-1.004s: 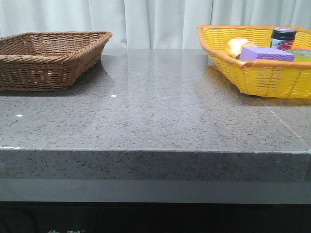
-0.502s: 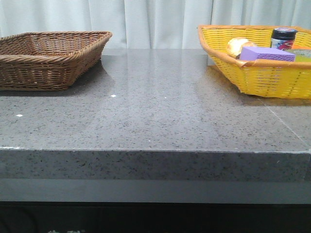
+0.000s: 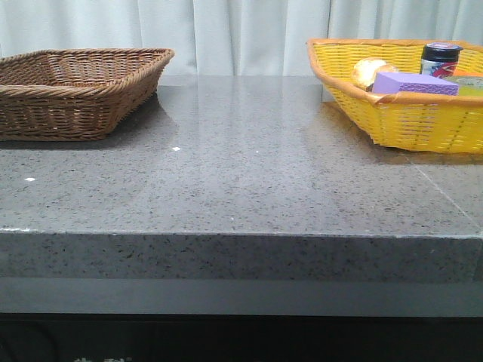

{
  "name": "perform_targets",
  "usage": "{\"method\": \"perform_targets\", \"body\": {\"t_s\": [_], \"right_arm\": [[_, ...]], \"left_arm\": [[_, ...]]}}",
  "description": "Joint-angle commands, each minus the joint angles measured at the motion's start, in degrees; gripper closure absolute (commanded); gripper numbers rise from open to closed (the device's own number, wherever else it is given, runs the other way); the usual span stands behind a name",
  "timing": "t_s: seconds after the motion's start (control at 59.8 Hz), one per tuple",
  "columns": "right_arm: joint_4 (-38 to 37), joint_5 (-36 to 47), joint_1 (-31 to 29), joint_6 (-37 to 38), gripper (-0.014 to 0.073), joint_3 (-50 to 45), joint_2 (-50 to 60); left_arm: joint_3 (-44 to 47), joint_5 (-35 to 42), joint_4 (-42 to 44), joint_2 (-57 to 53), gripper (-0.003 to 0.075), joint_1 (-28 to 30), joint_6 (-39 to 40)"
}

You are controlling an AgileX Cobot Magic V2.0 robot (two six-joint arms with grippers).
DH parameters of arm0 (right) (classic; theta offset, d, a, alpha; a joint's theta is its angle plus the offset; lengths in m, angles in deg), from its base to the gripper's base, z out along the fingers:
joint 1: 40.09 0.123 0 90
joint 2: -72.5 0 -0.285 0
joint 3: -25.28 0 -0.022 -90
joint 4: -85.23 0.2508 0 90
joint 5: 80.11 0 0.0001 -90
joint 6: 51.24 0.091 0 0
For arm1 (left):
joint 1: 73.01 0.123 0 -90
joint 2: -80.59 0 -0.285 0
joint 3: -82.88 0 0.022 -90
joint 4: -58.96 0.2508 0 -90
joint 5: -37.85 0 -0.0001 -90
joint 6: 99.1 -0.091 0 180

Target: Transfer tape with both arms

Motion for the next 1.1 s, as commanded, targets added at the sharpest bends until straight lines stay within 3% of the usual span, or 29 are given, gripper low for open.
{"method": "perform_targets", "body": {"t_s": [0.0, 0.201, 0.452, 0.652, 1.087], "right_arm": [[-0.4, 3.1, -0.4, -0.7, 0.0085, 2.2, -0.7], [-0.7, 0.7, -1.5, -0.6, 0.0085, 8.4, -4.9], [-0.7, -5.5, -9.3, -0.6, 0.0085, 21.4, -14.0], [-0.7, -12.4, -11.0, -0.7, 0.0085, 32.2, -23.9], [-0.7, -24.4, -11.0, -6.1, 0.0085, 53.7, -47.8]], "left_arm": [[-2.0, 5.2, -3.7, 0.0, 0.0216, 0.0, -2.3], [-2.0, 4.8, -11.6, 0.0, 0.0249, -6.6, -10.5], [-2.0, 4.8, -11.6, 0.0, 0.0249, -20.8, -10.6], [-2.0, 5.0, -11.6, 0.0, 0.0249, -29.4, -10.6], [-2.0, 5.1, -11.6, 0.0, 0.0249, -31.7, -10.6]]}}
